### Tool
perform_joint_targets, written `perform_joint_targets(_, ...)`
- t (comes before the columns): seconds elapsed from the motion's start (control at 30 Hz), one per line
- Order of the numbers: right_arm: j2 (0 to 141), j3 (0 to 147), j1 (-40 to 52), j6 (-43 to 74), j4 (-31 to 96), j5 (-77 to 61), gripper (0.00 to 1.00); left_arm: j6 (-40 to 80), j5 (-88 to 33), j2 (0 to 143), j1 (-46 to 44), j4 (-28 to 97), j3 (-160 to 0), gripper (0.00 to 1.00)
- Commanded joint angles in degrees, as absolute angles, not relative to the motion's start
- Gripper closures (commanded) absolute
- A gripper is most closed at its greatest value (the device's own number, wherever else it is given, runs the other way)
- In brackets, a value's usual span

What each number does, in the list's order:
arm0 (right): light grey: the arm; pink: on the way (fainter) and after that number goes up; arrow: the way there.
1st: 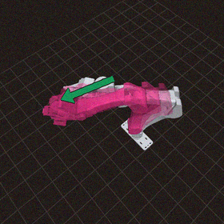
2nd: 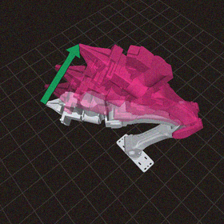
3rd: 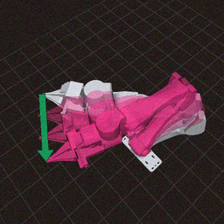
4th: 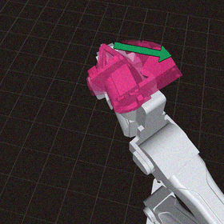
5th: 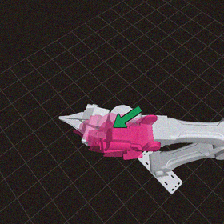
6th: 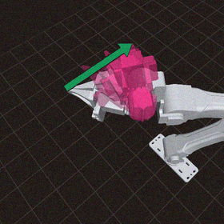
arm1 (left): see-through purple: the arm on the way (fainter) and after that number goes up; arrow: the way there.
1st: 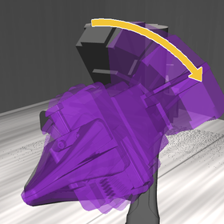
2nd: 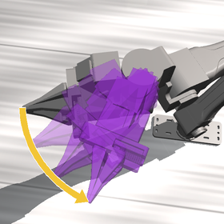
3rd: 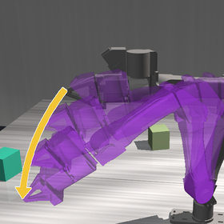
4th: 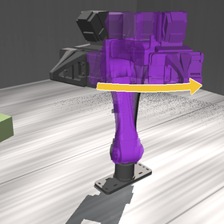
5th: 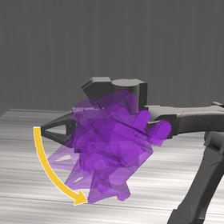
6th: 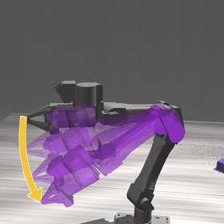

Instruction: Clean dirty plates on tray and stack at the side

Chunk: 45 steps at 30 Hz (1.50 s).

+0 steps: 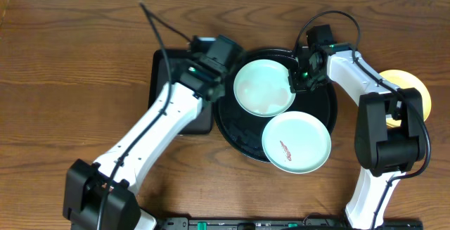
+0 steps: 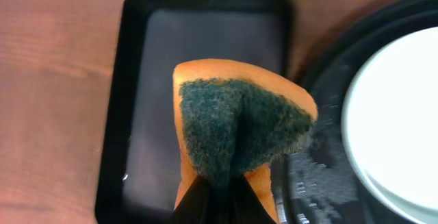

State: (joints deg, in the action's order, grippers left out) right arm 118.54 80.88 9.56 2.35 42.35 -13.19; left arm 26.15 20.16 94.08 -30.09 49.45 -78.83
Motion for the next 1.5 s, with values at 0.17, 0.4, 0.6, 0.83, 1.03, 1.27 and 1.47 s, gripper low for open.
perform_joint_targets(0.17,119.8,79.8,9.8,1.6,43.0,-10.6,0.99,28.1,8.2,96.4,-20.3,43.1,-65.5,0.92)
perform_joint_targets(0.4,119.8,79.8,9.8,1.6,42.7,-10.6,0.99,23.5,2.6,95.8,-15.4,39.0,-63.0,0.83)
perform_joint_targets(0.6,119.8,79.8,9.8,1.7,40.6,-10.6,0.96,22.1,-1.3,88.5,-13.2,44.1,-66.9,0.52)
perform_joint_targets(0.83,117.2,81.5,9.3,0.6,39.9,-22.1,0.99,22.1,-1.3,74.8,-12.5,48.7,-67.0,0.26)
perform_joint_targets(1.03,108.9,82.7,11.2,0.8,39.1,-18.6,0.99,22.1,-1.3,65.1,-12.6,52.3,-66.9,0.19)
perform_joint_targets(1.27,99.3,82.7,19.9,0.8,34.0,-10.7,0.99,22.1,-1.3,60.9,-12.6,52.5,-66.9,0.18)
perform_joint_targets(1.47,100.7,82.7,29.6,0.8,25.6,-1.4,0.99,22.1,-1.3,61.1,-12.6,52.5,-66.9,0.17)
